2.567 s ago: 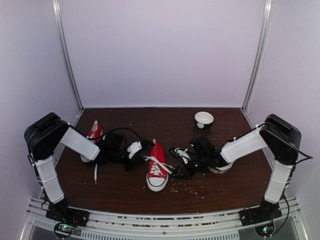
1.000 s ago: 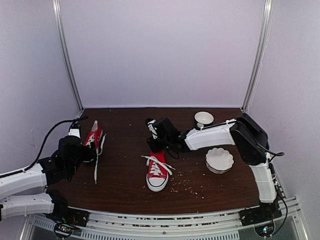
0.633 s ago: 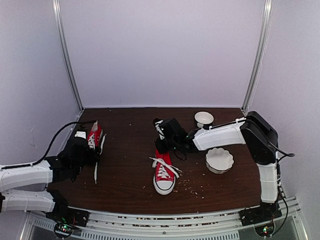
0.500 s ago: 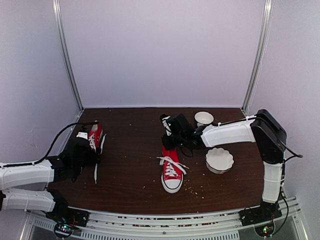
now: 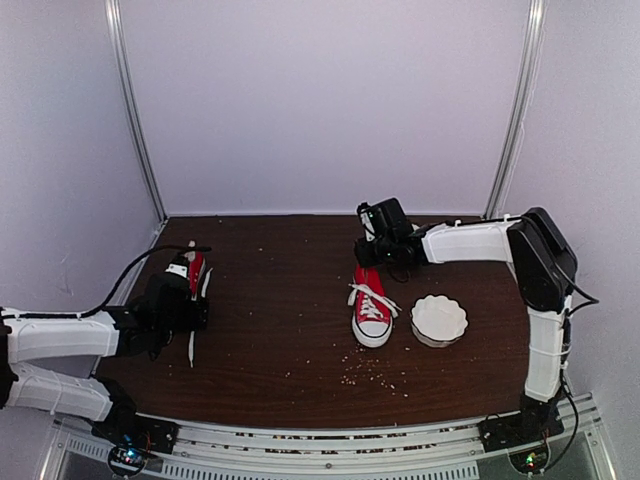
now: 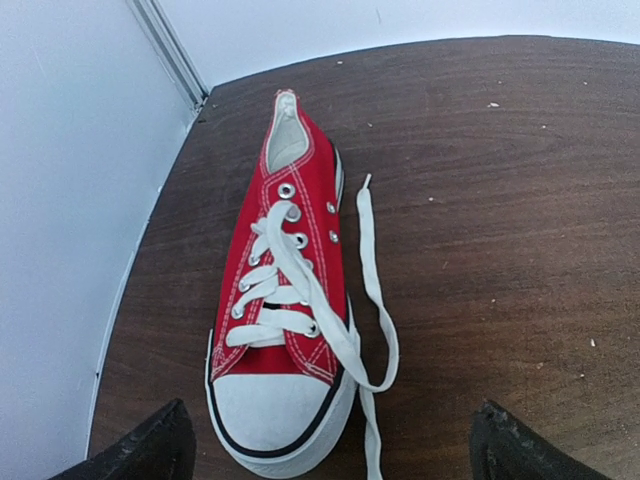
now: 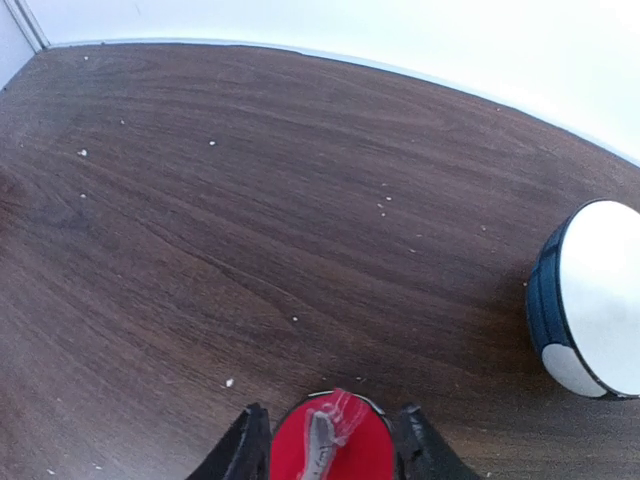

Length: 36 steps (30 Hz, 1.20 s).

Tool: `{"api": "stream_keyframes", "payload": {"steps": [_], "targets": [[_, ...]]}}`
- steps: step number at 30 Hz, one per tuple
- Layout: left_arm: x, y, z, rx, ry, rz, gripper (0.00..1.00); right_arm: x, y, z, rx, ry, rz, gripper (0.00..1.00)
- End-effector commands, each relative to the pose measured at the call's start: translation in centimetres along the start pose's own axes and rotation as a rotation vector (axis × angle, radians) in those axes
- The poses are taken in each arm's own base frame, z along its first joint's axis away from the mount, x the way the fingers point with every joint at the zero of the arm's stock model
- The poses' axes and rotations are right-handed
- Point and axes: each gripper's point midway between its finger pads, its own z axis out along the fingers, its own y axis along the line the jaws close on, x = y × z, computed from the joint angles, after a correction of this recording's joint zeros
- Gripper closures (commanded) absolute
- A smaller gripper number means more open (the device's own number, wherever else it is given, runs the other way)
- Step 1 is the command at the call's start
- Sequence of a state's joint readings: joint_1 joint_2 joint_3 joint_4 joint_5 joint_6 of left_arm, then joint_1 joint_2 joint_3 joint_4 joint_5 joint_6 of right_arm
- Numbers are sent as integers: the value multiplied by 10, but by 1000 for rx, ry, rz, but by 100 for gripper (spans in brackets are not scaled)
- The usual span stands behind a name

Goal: Tie the shoes
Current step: Move the shoe to the center of the board.

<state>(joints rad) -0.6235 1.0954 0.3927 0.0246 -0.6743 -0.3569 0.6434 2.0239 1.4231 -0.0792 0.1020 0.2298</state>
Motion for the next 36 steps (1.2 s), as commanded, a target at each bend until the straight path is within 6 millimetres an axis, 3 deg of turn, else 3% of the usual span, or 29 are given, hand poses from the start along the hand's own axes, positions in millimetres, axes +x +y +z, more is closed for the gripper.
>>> {"api": "stream_keyframes", "payload": {"steps": [1,2,3,10,14,17,19,21,24,26,30,34,36], "targets": [[-20,-11,2,36,-27,-5,2,-29,14,-27,-75,-71,-33,28],[-20,-12,4,35,-24,3,2,-34,12,-38,-75,-89,-45,5],[-21,-12,5,26,-23,11,2,-40,9,-50,-68,-110,-57,0],[-41,-7,19,-15,-12,0,2,-93,-14,-154,-41,-378,-81,0],[-31,17,38,-30,77,-128,2,-115,-12,-205,-117,-577,-49,1],[-29,39,47,-92,95,-168,2,-115,-22,-238,-157,-748,60,1],[-30,37,53,-73,101,-155,2,-106,-27,-254,-197,-823,118,1],[-33,25,61,-2,109,-119,2,-96,-22,-260,-255,-856,116,0],[-33,12,75,69,147,-104,2,-83,11,-256,-406,-755,-13,0],[-29,14,81,73,163,-114,2,-80,26,-253,-478,-665,-45,0],[-17,37,104,74,236,-275,5,-64,37,-246,-546,-566,-36,4],[-10,26,129,119,326,-276,13,-56,41,-253,-602,-559,-10,6],[-16,22,135,131,341,-259,19,-50,39,-252,-592,-534,-8,6]]}}
